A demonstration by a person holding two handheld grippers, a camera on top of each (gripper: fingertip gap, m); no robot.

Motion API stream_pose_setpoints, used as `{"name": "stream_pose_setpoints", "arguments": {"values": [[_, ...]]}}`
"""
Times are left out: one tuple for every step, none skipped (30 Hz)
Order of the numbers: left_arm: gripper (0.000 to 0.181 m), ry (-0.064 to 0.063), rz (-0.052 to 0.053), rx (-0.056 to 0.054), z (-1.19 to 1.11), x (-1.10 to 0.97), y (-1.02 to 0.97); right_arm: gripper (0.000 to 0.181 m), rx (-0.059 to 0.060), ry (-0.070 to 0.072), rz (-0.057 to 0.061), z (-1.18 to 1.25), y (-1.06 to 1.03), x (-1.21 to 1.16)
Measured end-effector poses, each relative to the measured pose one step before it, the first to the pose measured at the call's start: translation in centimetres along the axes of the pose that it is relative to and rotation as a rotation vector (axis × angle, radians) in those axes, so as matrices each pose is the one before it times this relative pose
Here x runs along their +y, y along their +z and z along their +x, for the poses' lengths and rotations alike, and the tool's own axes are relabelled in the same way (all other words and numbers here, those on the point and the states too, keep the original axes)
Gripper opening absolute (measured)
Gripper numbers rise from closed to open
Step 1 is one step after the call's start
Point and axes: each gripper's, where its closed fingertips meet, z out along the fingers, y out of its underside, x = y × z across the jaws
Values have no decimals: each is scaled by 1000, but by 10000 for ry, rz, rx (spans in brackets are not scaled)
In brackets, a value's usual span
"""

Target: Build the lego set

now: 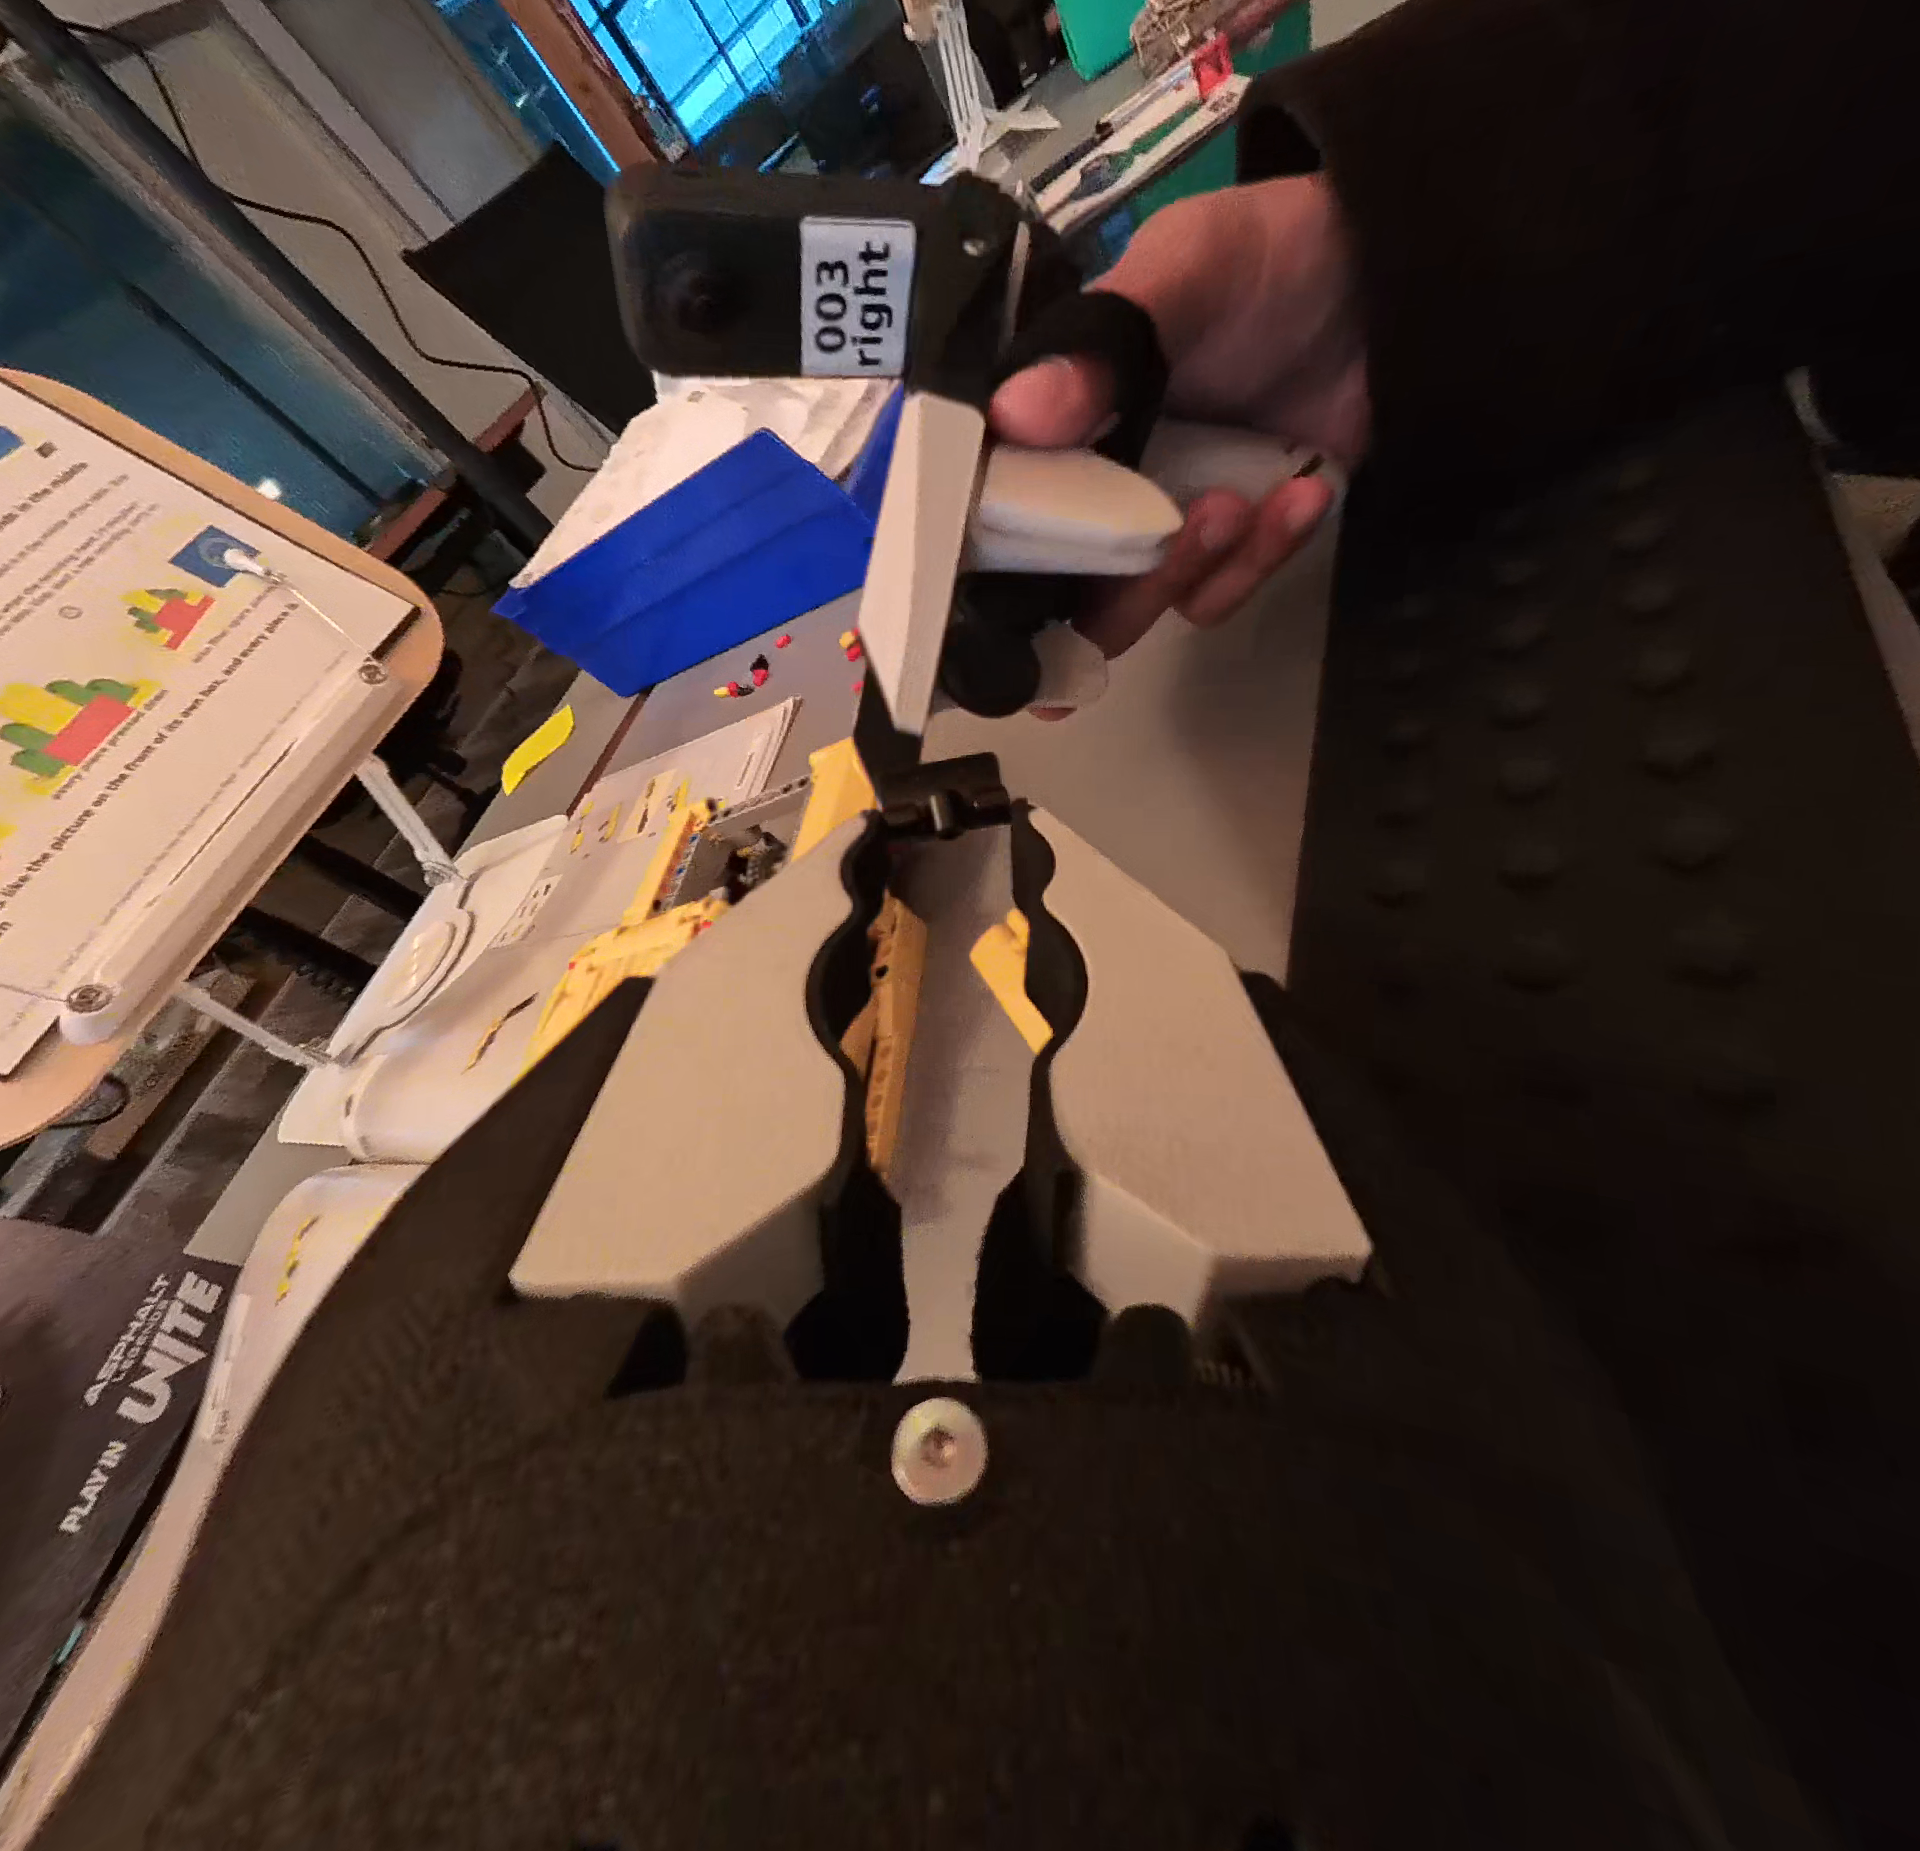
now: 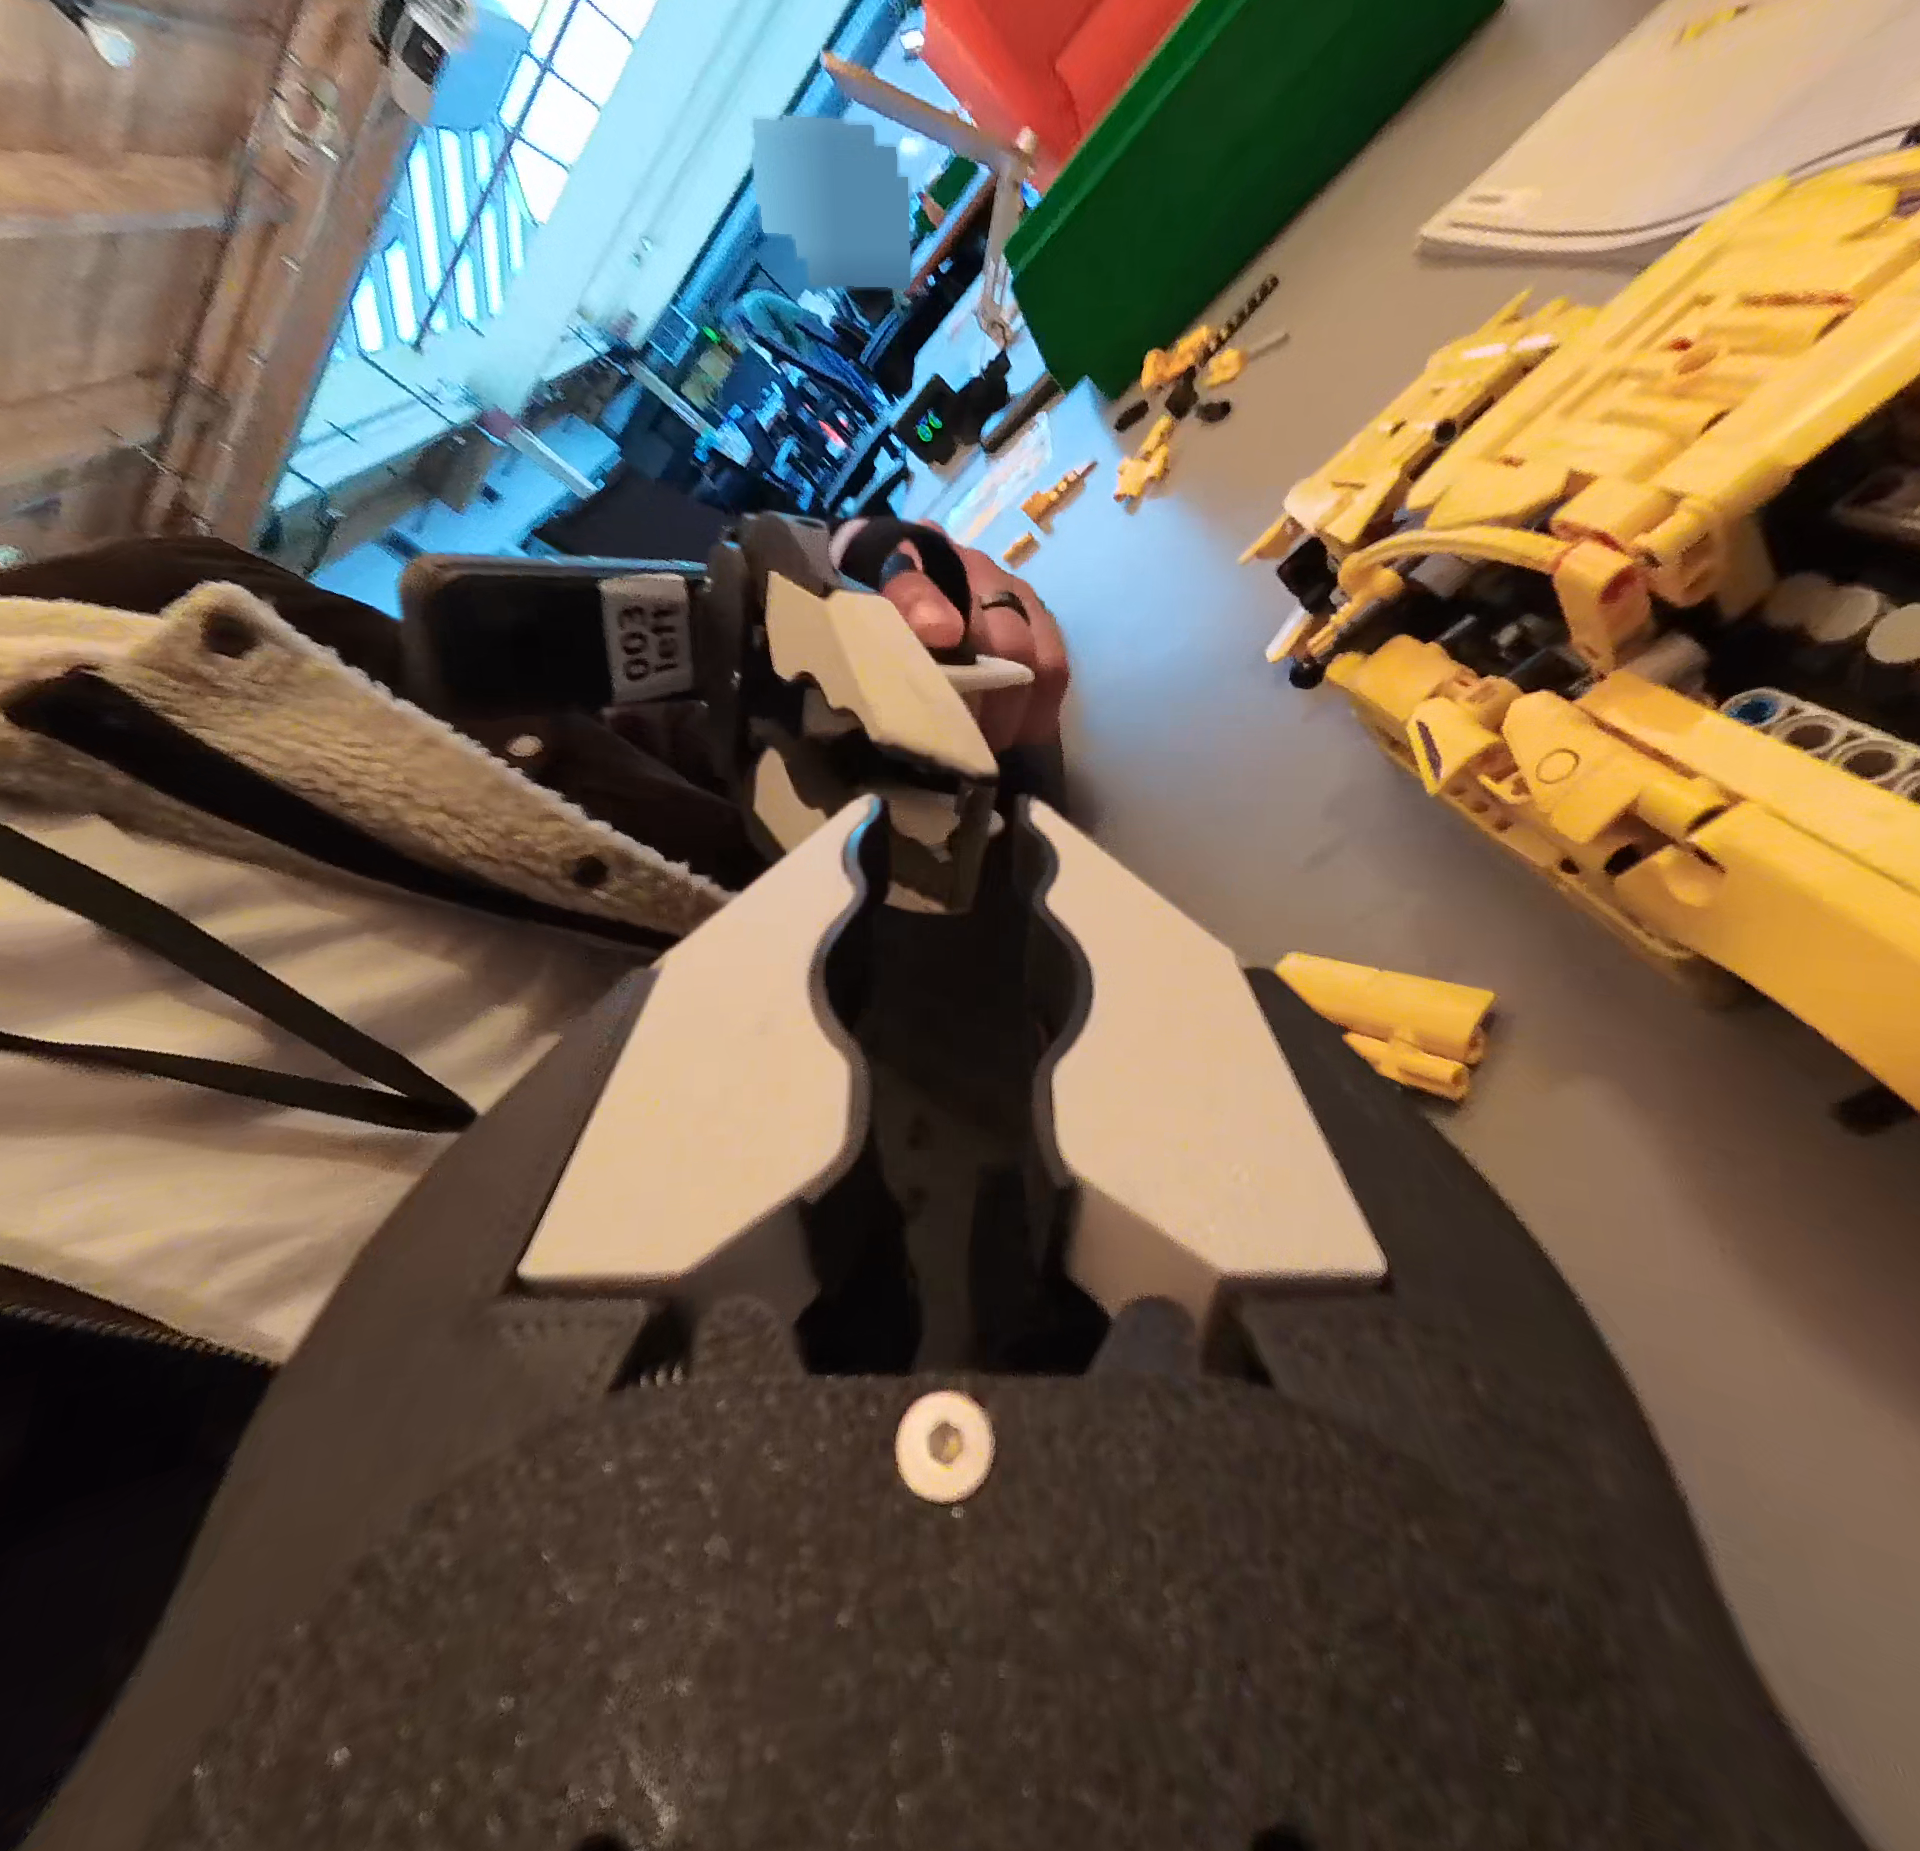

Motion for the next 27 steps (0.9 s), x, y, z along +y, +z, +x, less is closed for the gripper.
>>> {"name": "stream_pose_setpoints", "arguments": {"values": [[23, 53, -55, 29, 194, 35, 61, 16, 222, -68, -209, 297, 130, 307], [23, 55, -65, 2, 102, 53, 27, 4, 271, -174, -233, 315, 96, 312], [23, 2, -106, -31, 8, 130, 32, 3, 296, -313, -79, 218, -15, 14], [23, -81, -32, -143, -193, 40, 21, 1, 460, -580, 25, 202, -130, -235], [22, -154, -17, -204, -314, -38, -35, 0, 278, -778, 196, -160, -158, -419], [15, -309, -13, -217, -432, -62, -98, 0, 181, -746, 500, -145, -362, -825], [11, -582, 85, -417, -884, -155, -201, 1, 225, -659, 462, 123, -428, -737], [10, -735, 57, -242, -857, -140, -173, 1, 144, -598, 435, 24, -372, -653], [11, -885, -28, 236, -289, -60, -46, 1, 46, -670, 481, -213, -233, -735], [13, -1035, -4, 630, 240, -81, 18, 0, 6, -772, 456, -378, -41, -666], [21, -1078, 120, 845, 570, -279, 23, 1, -6, -757, 322, -459, 155, -424], [25, -1064, 229, 802, 536, -489, 16, 1, 64, -569, 92, -319, 291, -86], [25, -954, 293, 596, 283, -585, 19, 1, 55, -297, -68, -231, 318, 116], [25, -709, 328, 497, 192, -580, -48, 1, -56, -69, -27, -267, 253, 28], [25, -454, 323, 446, 255, -524, -119, 1, -104, 44, 43, -238, 156, -89], [25, -262, 204, 196, 28, -315, -118, 1, -24, 51, 70, -69, 39, -149], [25, -47, 40, -17, -149, -66, -80, 1, -20, 8, 91, -38, -45, -157], [25, 114, -31, -76, -94, 81, -17, 1, -35, 9, 93, -41, -58, -122], [24, 164, -58, -54, 50, 164, 72, 1, -54, 25, 86, -61, -25, -94], [24, 187, -96, 4, 201, 218, 158, 1, -62, 30, 46, -90, 47, -36], [24, 208, -99, -7, 199, 187, 196, 1, -83, -13, -10, -177, 105, 32], [24, 202, -30, -67, 104, 41, 160, 1, -63, -49, -49, -168, 115, 91], [22, 172, 33, -44, 114, -66, 110, 1, -2, -73, -93, -73, 81, 171], [17, 123, 37, 10, 142, -66, 70, 1, -1, -52, -75, -35, 37, 161], [12, 114, 19, 27, 118, -21, 38, 1, -21, 19, -33, -40, 8, 96], [9, 160, 16, -41, -14, -36, -25, 1, 10, 59, 6, 42, -15, -12], [7, 199, 25, -84, -72, -91, -123, 0, -17, 44, 47, 1, -43, -79]]}}
